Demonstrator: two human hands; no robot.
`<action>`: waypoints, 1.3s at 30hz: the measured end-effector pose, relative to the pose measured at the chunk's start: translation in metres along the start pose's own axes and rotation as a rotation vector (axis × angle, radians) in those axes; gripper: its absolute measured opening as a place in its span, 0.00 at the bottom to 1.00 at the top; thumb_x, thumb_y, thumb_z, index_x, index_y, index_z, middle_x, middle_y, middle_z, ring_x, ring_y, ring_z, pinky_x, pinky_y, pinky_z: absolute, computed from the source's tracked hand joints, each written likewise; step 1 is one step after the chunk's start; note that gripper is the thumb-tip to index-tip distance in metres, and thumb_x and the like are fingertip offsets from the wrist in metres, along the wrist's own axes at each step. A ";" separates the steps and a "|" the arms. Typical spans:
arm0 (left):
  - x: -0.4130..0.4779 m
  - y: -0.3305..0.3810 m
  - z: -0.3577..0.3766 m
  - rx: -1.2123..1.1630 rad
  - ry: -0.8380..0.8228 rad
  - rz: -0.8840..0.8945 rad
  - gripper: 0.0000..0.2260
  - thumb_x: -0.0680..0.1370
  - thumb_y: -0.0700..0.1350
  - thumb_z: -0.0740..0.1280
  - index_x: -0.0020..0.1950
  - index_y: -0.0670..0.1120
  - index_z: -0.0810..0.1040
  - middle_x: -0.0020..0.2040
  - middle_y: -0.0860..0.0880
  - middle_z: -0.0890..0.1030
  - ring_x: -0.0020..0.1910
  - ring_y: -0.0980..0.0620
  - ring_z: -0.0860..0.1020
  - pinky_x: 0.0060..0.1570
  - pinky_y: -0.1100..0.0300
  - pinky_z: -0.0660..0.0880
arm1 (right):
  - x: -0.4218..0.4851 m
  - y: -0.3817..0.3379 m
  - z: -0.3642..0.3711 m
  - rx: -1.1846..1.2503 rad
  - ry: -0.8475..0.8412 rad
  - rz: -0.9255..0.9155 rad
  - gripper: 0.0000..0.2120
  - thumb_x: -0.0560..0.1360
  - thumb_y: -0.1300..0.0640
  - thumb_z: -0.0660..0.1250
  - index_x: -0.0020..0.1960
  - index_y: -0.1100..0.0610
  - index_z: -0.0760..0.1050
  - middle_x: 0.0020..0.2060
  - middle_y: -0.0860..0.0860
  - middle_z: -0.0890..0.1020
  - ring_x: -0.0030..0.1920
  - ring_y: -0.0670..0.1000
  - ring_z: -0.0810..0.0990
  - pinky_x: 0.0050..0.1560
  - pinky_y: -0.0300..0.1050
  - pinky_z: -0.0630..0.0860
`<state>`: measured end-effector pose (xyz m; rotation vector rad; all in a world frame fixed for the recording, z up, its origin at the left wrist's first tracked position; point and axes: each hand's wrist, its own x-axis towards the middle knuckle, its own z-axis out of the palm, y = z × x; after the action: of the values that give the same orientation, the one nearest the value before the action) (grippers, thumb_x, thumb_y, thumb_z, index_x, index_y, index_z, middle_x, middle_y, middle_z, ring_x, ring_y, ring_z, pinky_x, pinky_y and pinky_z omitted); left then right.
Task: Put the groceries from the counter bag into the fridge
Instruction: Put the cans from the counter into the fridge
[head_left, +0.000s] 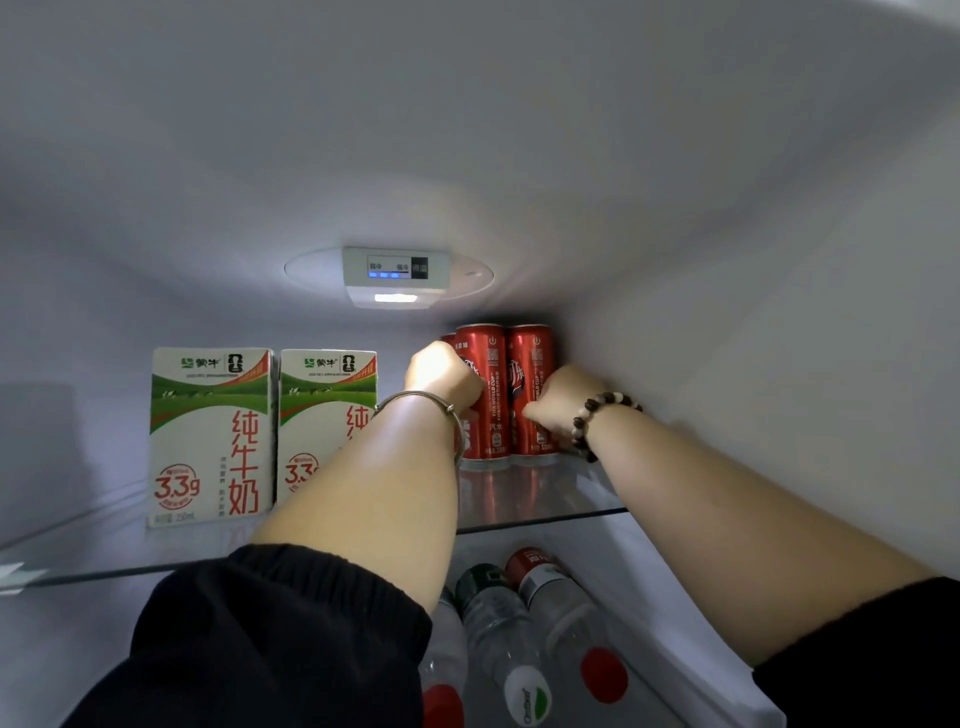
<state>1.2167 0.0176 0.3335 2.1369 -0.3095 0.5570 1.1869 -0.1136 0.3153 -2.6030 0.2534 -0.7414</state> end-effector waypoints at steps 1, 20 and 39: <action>0.004 -0.001 0.002 0.016 -0.003 0.009 0.18 0.74 0.42 0.71 0.62 0.40 0.73 0.58 0.42 0.79 0.56 0.43 0.79 0.54 0.53 0.78 | -0.001 0.000 0.000 -0.001 -0.002 -0.015 0.14 0.77 0.50 0.61 0.38 0.58 0.71 0.31 0.50 0.73 0.30 0.48 0.72 0.28 0.39 0.64; -0.047 0.025 -0.013 0.365 -0.052 0.317 0.07 0.77 0.43 0.60 0.39 0.46 0.71 0.50 0.43 0.80 0.35 0.49 0.74 0.34 0.59 0.69 | -0.062 -0.016 -0.027 0.136 0.177 -0.028 0.08 0.77 0.57 0.61 0.51 0.60 0.76 0.49 0.57 0.81 0.42 0.54 0.76 0.41 0.43 0.69; -0.214 0.024 -0.025 0.019 0.516 1.076 0.23 0.80 0.50 0.55 0.73 0.42 0.62 0.74 0.38 0.61 0.74 0.40 0.57 0.72 0.47 0.57 | -0.278 -0.001 -0.105 0.009 0.891 -0.417 0.22 0.75 0.55 0.57 0.67 0.62 0.67 0.63 0.55 0.73 0.65 0.54 0.69 0.63 0.47 0.69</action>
<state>1.0143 0.0278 0.2570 1.6095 -1.1575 1.6647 0.8966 -0.0705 0.2680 -2.1574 -0.0548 -2.0074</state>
